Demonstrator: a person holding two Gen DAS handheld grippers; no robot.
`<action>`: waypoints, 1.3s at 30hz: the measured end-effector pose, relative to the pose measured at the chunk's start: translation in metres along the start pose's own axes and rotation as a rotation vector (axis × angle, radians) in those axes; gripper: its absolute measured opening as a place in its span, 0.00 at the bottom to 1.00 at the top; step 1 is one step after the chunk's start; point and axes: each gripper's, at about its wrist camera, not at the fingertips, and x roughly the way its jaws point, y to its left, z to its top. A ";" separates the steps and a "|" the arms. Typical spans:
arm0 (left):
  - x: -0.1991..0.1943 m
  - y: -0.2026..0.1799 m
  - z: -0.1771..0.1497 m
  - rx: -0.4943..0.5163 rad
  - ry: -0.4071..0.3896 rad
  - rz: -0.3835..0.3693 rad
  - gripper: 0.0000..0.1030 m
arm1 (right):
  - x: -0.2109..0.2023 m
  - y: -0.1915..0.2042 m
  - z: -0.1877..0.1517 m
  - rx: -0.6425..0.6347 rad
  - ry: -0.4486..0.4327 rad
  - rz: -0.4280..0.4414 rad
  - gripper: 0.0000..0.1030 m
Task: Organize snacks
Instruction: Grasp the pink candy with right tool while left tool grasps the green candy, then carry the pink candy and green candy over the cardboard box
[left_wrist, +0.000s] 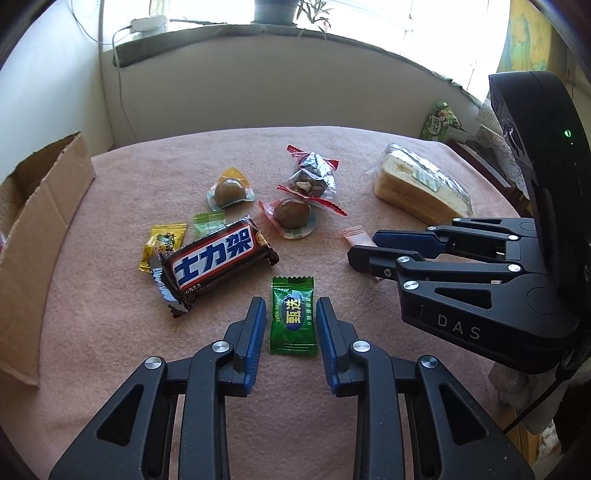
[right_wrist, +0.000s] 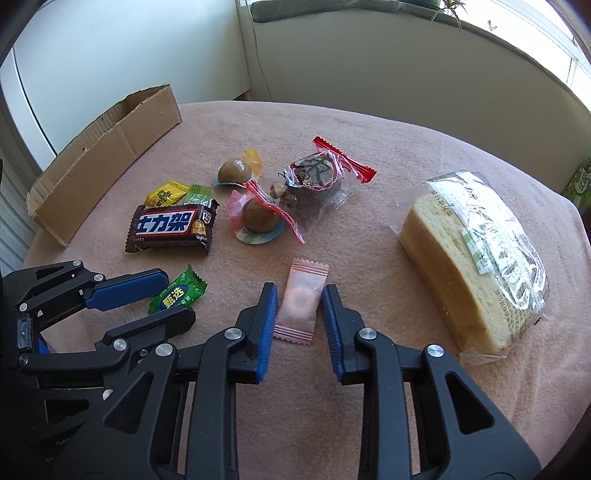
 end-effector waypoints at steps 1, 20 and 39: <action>0.001 -0.001 0.001 0.002 0.000 0.005 0.21 | 0.000 0.000 0.000 -0.001 -0.001 -0.001 0.25; -0.004 -0.003 0.007 -0.024 -0.045 0.019 0.20 | -0.012 -0.002 -0.004 0.010 -0.031 -0.007 0.20; -0.057 0.040 0.005 -0.081 -0.156 0.065 0.20 | -0.051 0.020 0.014 -0.004 -0.126 -0.008 0.20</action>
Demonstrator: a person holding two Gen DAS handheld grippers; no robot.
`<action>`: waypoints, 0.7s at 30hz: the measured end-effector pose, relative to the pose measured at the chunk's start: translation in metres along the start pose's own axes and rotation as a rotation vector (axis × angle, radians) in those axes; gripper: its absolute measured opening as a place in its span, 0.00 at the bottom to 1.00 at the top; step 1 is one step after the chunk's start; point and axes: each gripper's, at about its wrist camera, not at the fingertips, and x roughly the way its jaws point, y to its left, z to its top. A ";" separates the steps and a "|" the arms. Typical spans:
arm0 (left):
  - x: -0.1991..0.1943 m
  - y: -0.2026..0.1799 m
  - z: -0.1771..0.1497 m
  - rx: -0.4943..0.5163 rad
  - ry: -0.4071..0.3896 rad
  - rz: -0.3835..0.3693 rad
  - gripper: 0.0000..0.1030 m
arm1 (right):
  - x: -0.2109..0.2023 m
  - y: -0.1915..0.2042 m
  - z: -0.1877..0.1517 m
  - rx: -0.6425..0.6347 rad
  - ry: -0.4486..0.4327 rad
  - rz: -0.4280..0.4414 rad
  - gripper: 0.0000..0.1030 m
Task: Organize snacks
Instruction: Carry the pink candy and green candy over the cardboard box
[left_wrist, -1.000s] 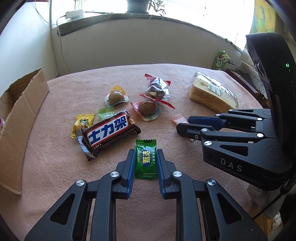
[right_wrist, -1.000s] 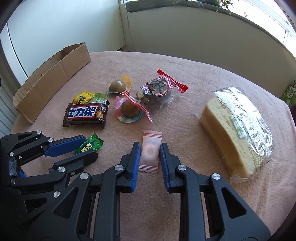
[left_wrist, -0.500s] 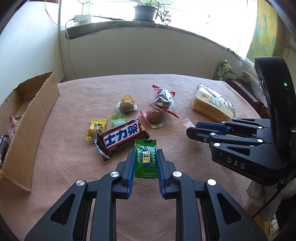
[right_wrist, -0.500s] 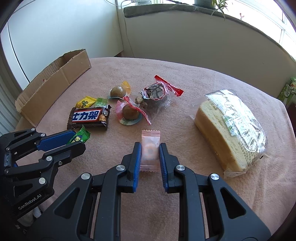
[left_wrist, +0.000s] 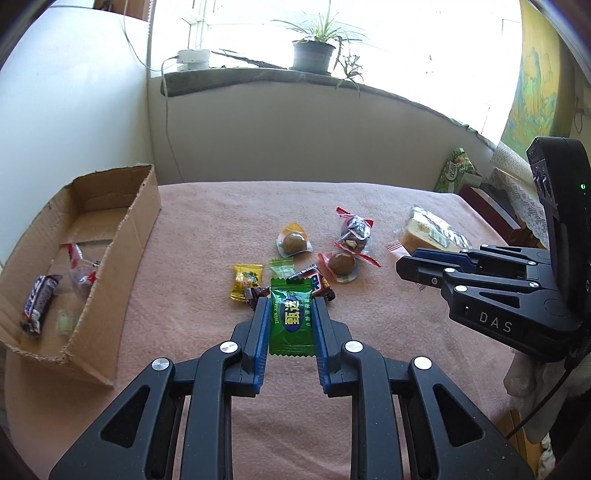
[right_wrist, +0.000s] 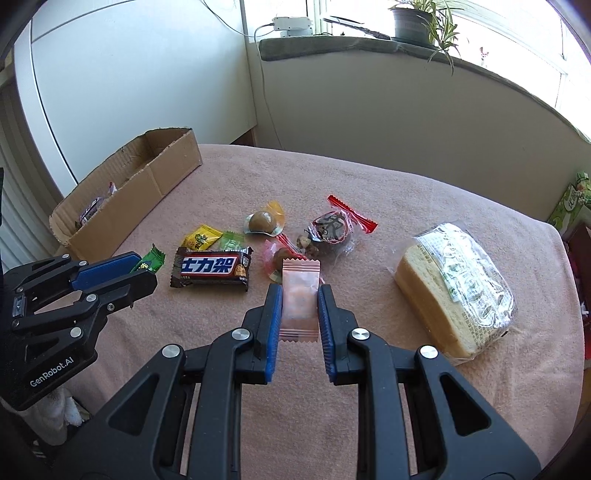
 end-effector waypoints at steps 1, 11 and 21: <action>-0.003 0.005 0.001 -0.007 -0.006 0.005 0.20 | -0.001 0.003 0.002 -0.004 -0.006 0.003 0.20; -0.027 0.045 0.005 -0.064 -0.059 0.076 0.20 | 0.001 0.040 0.031 -0.058 -0.046 0.038 0.20; -0.047 0.085 0.007 -0.109 -0.093 0.149 0.20 | 0.018 0.078 0.063 -0.111 -0.067 0.073 0.20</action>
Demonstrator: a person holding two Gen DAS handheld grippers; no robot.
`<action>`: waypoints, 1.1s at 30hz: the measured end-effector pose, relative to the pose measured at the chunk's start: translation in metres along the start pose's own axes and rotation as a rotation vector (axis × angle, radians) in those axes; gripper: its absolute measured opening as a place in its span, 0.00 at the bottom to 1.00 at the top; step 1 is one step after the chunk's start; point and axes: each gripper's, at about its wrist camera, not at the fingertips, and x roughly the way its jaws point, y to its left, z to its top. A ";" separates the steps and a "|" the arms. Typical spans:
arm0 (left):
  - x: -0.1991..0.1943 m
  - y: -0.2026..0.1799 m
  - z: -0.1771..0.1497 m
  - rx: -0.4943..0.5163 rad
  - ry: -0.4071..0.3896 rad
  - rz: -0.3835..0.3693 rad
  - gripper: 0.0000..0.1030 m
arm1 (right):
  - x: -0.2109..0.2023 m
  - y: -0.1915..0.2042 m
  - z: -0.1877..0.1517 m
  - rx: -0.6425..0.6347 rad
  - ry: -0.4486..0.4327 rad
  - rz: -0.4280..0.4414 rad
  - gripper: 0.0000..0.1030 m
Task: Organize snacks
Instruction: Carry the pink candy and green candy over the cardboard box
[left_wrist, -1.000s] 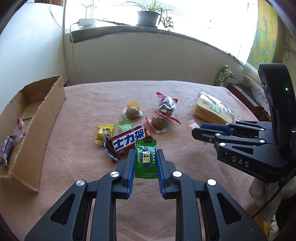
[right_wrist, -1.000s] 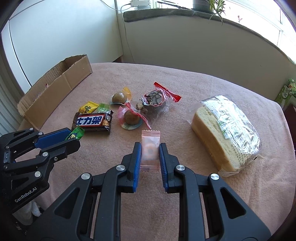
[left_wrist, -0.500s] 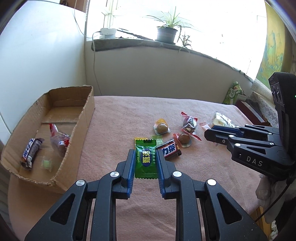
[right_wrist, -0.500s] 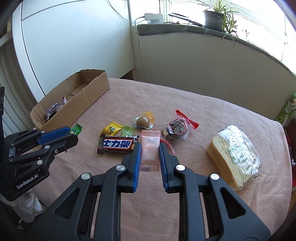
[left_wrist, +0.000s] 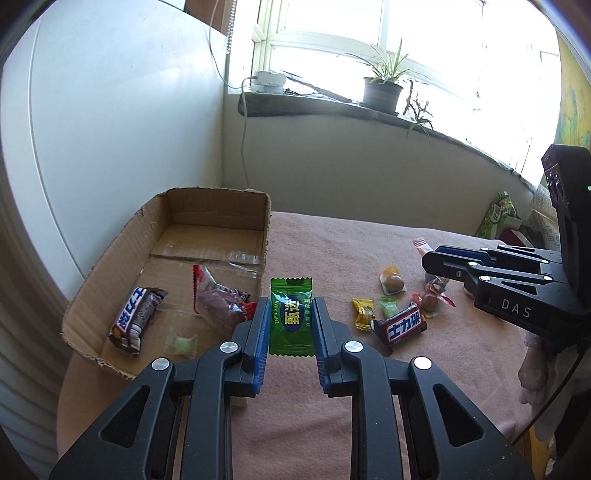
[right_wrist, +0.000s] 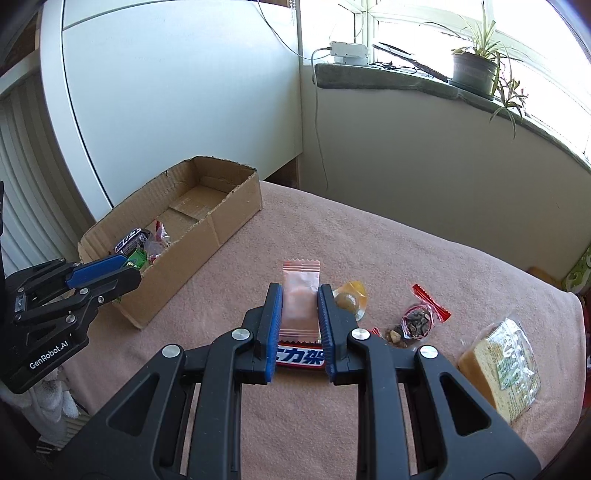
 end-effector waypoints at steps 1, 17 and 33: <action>-0.001 0.004 0.000 -0.004 -0.002 0.006 0.20 | 0.003 0.003 0.003 -0.005 0.000 0.004 0.20; -0.003 0.050 0.014 -0.060 -0.010 0.069 0.20 | 0.035 0.053 0.052 -0.082 -0.015 0.064 0.20; 0.007 0.076 0.019 -0.090 0.005 0.098 0.20 | 0.079 0.091 0.081 -0.143 0.011 0.116 0.20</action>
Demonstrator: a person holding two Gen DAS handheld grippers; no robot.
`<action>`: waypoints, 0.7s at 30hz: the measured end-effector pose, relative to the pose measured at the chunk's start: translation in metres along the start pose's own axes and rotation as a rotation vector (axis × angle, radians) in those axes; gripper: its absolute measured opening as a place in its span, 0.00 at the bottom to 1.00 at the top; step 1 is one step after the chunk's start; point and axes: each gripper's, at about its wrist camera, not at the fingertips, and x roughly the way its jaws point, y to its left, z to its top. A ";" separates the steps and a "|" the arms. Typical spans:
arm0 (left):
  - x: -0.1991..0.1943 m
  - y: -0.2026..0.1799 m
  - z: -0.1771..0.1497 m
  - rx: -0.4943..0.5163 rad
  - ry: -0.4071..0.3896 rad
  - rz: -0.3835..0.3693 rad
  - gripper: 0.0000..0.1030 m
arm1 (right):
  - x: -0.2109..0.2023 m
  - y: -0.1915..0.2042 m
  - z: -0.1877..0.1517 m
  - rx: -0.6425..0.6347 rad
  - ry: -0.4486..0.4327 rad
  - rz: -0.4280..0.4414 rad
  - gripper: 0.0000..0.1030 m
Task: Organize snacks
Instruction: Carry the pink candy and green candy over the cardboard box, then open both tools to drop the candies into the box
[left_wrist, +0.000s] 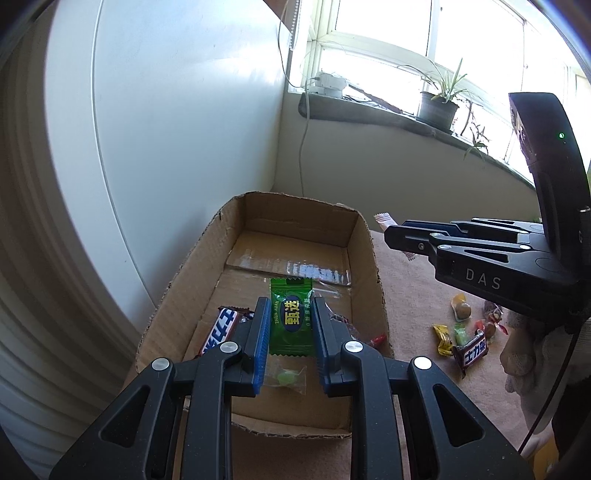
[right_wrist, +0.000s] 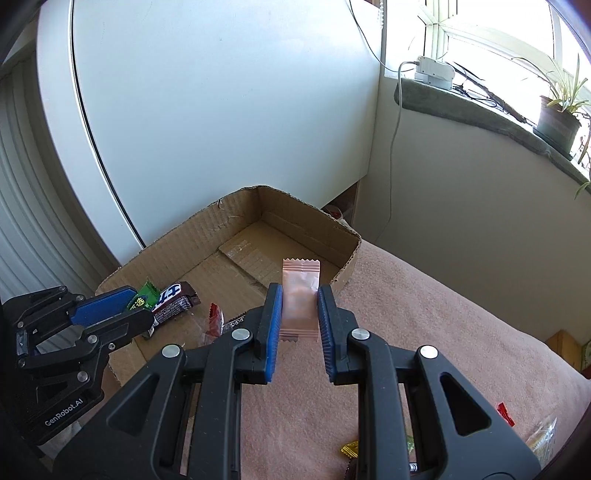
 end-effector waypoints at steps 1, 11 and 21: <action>0.001 0.000 0.000 0.000 0.001 0.002 0.20 | 0.002 0.002 0.001 -0.002 0.002 0.004 0.20; 0.004 0.002 0.002 -0.005 0.007 0.009 0.20 | 0.021 0.008 0.009 -0.004 0.021 0.039 0.20; 0.004 0.009 0.000 -0.019 0.006 0.016 0.21 | 0.027 0.012 0.013 0.003 0.020 0.070 0.20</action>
